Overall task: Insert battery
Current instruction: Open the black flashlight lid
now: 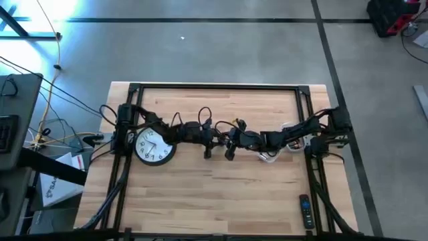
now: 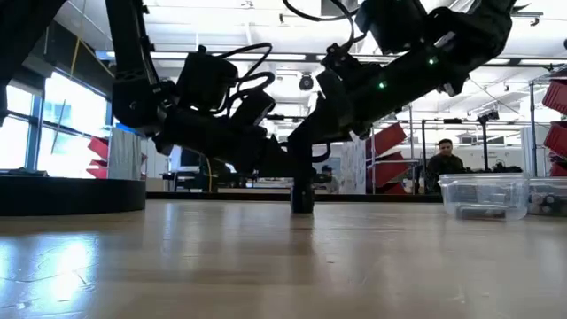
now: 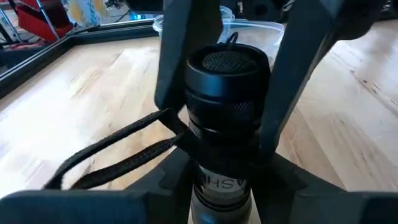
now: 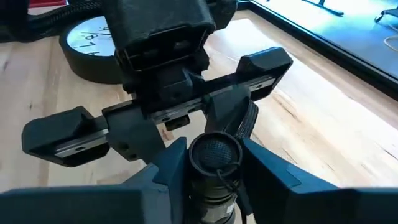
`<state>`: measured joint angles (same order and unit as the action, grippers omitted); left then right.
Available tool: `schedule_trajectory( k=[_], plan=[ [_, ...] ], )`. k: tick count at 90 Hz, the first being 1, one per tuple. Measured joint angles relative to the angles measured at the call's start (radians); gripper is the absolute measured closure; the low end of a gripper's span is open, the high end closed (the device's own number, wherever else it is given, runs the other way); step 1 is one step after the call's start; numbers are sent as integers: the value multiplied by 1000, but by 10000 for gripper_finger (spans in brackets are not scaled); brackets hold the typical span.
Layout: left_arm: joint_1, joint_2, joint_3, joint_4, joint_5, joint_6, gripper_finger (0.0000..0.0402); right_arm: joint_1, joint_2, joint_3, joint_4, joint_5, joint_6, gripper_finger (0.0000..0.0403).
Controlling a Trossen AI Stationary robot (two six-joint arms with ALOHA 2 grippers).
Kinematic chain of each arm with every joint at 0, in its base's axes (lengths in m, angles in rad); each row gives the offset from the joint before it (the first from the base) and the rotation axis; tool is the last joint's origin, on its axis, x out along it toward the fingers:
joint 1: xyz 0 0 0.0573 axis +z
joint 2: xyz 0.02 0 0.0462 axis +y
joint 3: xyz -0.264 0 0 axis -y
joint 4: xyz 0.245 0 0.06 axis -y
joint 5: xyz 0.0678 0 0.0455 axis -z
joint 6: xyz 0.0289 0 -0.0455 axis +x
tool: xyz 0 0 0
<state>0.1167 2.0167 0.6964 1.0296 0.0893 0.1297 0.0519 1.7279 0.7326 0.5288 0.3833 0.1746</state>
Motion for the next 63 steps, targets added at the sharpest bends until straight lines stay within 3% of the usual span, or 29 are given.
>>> schedule_trajectory(
  k=[24, 63],
  plan=[
    [1, 0, 0, -5, 85, -3, 299, -7, -2, 0, -2, -97, -78, 325],
    [5, -71, 1, -81, 369, 13, 300, -19, -90, 0, -45, -394, -216, 323]
  ],
)
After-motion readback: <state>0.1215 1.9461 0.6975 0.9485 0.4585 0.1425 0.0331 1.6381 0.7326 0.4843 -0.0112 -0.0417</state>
